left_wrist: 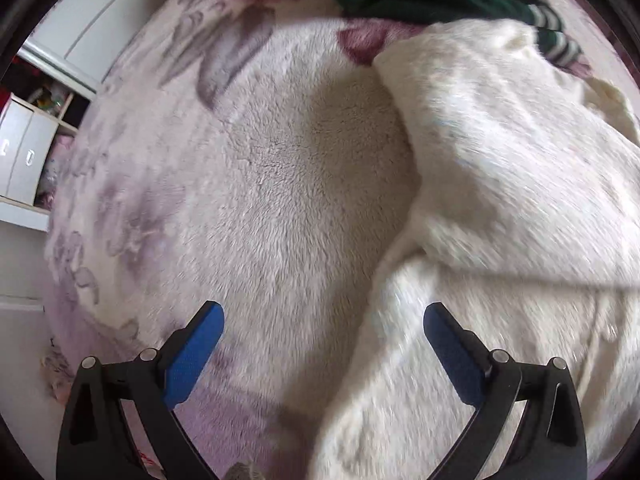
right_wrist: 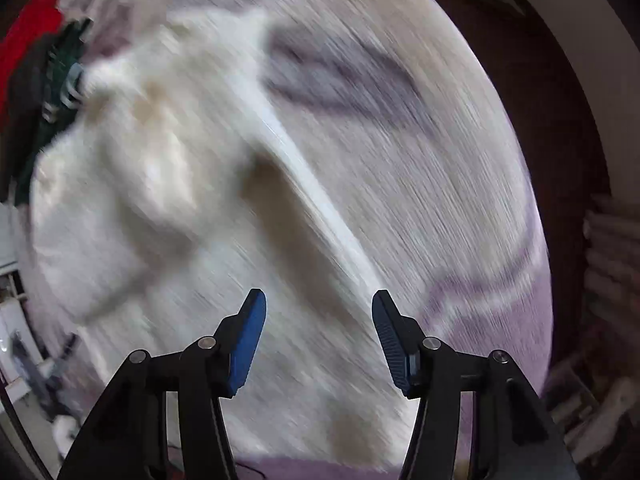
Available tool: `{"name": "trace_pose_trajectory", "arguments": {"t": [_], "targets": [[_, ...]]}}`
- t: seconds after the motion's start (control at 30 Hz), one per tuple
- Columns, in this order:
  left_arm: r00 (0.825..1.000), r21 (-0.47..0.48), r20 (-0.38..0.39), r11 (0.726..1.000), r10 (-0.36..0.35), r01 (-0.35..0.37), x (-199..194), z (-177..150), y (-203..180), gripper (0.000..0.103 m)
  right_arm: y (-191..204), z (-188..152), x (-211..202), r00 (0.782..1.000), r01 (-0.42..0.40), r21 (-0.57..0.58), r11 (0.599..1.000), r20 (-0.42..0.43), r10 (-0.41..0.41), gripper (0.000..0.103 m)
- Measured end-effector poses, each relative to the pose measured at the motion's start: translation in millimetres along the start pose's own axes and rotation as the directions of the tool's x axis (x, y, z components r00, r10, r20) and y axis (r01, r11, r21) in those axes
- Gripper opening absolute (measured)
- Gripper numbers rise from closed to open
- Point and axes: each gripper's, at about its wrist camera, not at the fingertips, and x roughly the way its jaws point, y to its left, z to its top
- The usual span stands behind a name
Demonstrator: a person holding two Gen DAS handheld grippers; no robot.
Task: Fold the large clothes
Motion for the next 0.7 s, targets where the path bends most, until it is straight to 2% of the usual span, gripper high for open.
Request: {"name": "trace_pose_trajectory", "arguments": {"t": [0.03,0.07,0.1,0.2,0.27,0.33,0.4,0.43,0.47,0.57,0.67,0.7], "targets": [[1.0,0.012,0.004,1.0,0.007,-0.007,-6,-6,-5,0.103,-15,-13,14,0.999,0.027,0.027,0.999,-0.039,-0.026,0.055],[1.0,0.021,0.006,1.0,0.013,-0.013,-9,-7,-12,0.103,-32,-29,31,0.994,0.075,0.041,0.996,-0.08,-0.071,0.044],[1.0,0.031,0.014,0.999,0.017,-0.017,-15,-14,-19,0.103,-43,-39,42,0.991,0.096,0.055,0.994,-0.101,-0.09,0.04],[0.998,0.083,0.033,0.995,0.048,-0.051,-29,-21,-34,0.103,-65,-57,46,0.994,0.024,0.141,0.99,-0.105,-0.009,0.04],[0.991,0.135,0.083,0.984,0.109,-0.119,-44,-30,-52,0.103,-64,-58,28,0.997,0.034,0.114,0.993,-0.075,-0.026,0.04],[0.98,0.176,0.127,0.969,0.153,-0.174,-58,-38,-70,0.103,-56,-56,7,0.996,0.084,0.045,0.995,-0.039,-0.083,0.042],[0.973,0.215,0.16,0.956,0.165,-0.197,-76,-52,-101,0.103,-49,-55,-10,0.988,0.156,-0.046,0.987,0.0,-0.157,0.049],[0.976,0.227,0.153,0.955,0.156,-0.189,-80,-57,-113,0.103,-47,-54,-19,0.98,0.2,-0.093,0.975,0.025,-0.198,0.063],[0.98,0.236,0.143,0.956,0.142,-0.173,-85,-64,-127,0.103,-46,-53,-25,0.973,0.232,-0.128,0.964,0.043,-0.228,0.072],[0.989,0.265,0.094,0.955,0.113,-0.134,-97,-86,-176,0.103,-49,-44,-38,0.962,0.274,-0.229,0.934,0.065,-0.266,0.072],[0.989,0.289,0.069,0.946,0.13,-0.145,-109,-108,-227,0.103,-60,-28,-52,0.953,0.304,-0.299,0.904,0.087,-0.292,0.072],[0.991,0.285,0.047,0.949,0.128,-0.136,-112,-115,-244,0.103,-53,-18,-55,0.951,0.308,-0.314,0.898,0.09,-0.295,0.072]]}}
